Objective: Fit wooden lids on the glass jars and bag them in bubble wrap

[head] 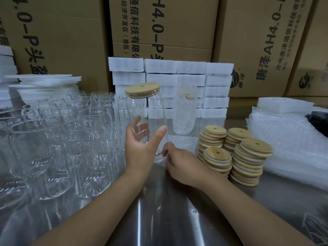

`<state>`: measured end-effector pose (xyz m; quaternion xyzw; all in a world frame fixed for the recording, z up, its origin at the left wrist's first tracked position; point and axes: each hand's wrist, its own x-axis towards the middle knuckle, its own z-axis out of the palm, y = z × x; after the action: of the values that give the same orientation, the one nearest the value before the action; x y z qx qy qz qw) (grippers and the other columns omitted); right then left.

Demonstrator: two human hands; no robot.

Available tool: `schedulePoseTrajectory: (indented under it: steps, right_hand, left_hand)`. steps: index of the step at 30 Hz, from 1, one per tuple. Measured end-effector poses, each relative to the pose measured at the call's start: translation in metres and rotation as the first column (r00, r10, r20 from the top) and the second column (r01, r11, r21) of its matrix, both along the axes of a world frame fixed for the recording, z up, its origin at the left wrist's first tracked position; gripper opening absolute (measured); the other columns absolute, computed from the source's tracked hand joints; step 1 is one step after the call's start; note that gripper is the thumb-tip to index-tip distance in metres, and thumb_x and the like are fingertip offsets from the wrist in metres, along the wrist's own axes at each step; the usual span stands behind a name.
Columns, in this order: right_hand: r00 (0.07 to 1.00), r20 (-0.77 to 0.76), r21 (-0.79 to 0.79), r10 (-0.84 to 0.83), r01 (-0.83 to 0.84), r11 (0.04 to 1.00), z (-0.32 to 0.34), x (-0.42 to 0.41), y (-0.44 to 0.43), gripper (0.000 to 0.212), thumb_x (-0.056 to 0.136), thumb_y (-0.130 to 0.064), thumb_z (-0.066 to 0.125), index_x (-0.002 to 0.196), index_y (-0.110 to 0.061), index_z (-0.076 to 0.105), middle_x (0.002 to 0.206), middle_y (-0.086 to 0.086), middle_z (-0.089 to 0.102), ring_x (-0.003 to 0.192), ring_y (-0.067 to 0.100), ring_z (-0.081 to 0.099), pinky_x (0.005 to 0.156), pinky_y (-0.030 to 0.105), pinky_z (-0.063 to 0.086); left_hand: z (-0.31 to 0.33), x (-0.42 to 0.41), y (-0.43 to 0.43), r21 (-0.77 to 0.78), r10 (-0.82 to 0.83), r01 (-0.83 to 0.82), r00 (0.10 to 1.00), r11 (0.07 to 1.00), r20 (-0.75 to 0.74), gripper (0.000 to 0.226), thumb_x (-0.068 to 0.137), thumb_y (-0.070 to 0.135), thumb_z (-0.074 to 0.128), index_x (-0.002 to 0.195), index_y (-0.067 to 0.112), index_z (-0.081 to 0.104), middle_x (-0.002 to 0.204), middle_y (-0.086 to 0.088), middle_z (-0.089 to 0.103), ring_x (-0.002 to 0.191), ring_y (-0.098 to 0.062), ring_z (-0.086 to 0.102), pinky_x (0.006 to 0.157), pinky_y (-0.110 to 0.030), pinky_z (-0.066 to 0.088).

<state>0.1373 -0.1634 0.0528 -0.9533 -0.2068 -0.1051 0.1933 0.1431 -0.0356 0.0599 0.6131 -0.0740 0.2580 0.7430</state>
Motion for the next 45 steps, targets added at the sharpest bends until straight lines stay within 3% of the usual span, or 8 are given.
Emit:
schedulePoseTrajectory:
  steps: [8, 13, 18, 28, 34, 37, 41, 45]
  right_hand:
    - [0.999, 0.003, 0.134, -0.053, 0.052, 0.99, 0.001, 0.003, -0.001, 0.01, 0.088, -0.022, 0.053, 0.093, -0.028, 0.047, 0.094, -0.008, 0.053, 0.084, 0.012, 0.05, 0.062, 0.022, 0.035]
    - [0.994, 0.017, 0.19, -0.106, 0.101, 0.977, -0.002, 0.003, 0.001, 0.035, 0.076, -0.034, 0.069, 0.097, -0.031, 0.041, 0.088, -0.014, 0.049, 0.078, 0.005, 0.049, 0.058, 0.018, 0.033]
    - [0.985, -0.039, 0.246, -0.168, 0.172, 0.954, -0.002, 0.004, 0.002, 0.005, 0.085, -0.032, 0.056, 0.086, -0.029, 0.052, 0.078, -0.011, 0.061, 0.075, 0.005, 0.056, 0.057, 0.02, 0.037]
    - [0.932, -0.309, 0.559, -0.191, 0.341, 0.756, 0.005, 0.005, 0.004, 0.015, 0.085, -0.021, 0.061, 0.077, -0.015, 0.071, 0.082, 0.006, 0.073, 0.079, 0.025, 0.069, 0.068, 0.036, 0.057]
    - [0.905, -0.401, 0.641, -0.145, 0.39, 0.661, 0.008, 0.004, 0.001, 0.014, 0.088, -0.008, 0.056, 0.08, -0.016, 0.064, 0.069, 0.002, 0.065, 0.061, 0.009, 0.061, 0.057, 0.018, 0.05]
    - [0.907, -0.386, 0.614, -0.167, 0.388, 0.687, 0.009, 0.002, 0.0, 0.019, 0.085, 0.0, 0.054, 0.077, -0.017, 0.057, 0.063, -0.001, 0.061, 0.05, 0.005, 0.057, 0.045, 0.013, 0.041]
    - [0.915, -0.381, 0.565, -0.13, 0.342, 0.751, 0.01, 0.0, 0.0, 0.03, 0.083, 0.003, 0.057, 0.066, -0.019, 0.068, 0.07, -0.002, 0.069, 0.064, 0.008, 0.061, 0.056, 0.013, 0.047]
    - [0.928, -0.352, 0.577, -0.123, 0.318, 0.752, 0.007, 0.0, 0.001, 0.015, 0.081, -0.006, 0.068, 0.074, -0.018, 0.074, 0.071, -0.003, 0.072, 0.066, 0.008, 0.065, 0.059, 0.016, 0.05]
  left_hand:
    - [-0.001, 0.001, 0.003, -0.012, 0.128, -0.127, 0.99, 0.992, 0.064, 0.086, 0.053, 0.064, 0.075, 0.129, 0.038, 0.044, 0.116, 0.017, 0.058, 0.106, 0.011, 0.056, 0.094, -0.044, 0.053]
    - [-0.002, 0.0, 0.002, 0.017, 0.157, -0.159, 0.983, 0.987, 0.1, 0.089, 0.053, 0.066, 0.073, 0.132, 0.036, 0.043, 0.115, 0.02, 0.057, 0.102, 0.019, 0.053, 0.094, -0.028, 0.05]
    - [0.0, -0.001, 0.002, -0.004, 0.123, -0.124, 0.989, 0.992, 0.079, 0.089, 0.054, 0.062, 0.076, 0.133, 0.035, 0.043, 0.119, 0.017, 0.057, 0.107, 0.011, 0.055, 0.096, -0.045, 0.052]
    - [0.002, 0.0, 0.002, -0.028, 0.114, -0.112, 0.991, 0.993, 0.064, 0.087, 0.052, 0.065, 0.074, 0.128, 0.036, 0.044, 0.114, 0.017, 0.058, 0.102, 0.012, 0.057, 0.093, -0.048, 0.053]
    - [0.002, -0.001, 0.001, -0.016, 0.094, -0.093, 0.994, 0.995, 0.058, 0.084, 0.052, 0.065, 0.074, 0.126, 0.039, 0.044, 0.113, 0.018, 0.058, 0.106, 0.004, 0.057, 0.092, -0.049, 0.054]
    - [0.001, -0.001, 0.0, -0.01, 0.085, -0.085, 0.994, 0.996, 0.063, 0.083, 0.052, 0.065, 0.074, 0.126, 0.04, 0.045, 0.115, 0.016, 0.058, 0.108, 0.001, 0.058, 0.091, -0.051, 0.054]
    - [0.0, -0.001, 0.001, -0.015, 0.075, -0.075, 0.995, 0.997, 0.067, 0.082, 0.052, 0.065, 0.075, 0.124, 0.041, 0.045, 0.115, 0.015, 0.059, 0.109, -0.002, 0.059, 0.091, -0.051, 0.054]
    - [0.0, 0.001, 0.002, -0.023, 0.069, -0.067, 0.996, 0.997, 0.064, 0.079, 0.052, 0.065, 0.075, 0.122, 0.044, 0.045, 0.115, 0.016, 0.059, 0.11, -0.002, 0.059, 0.091, -0.051, 0.054]
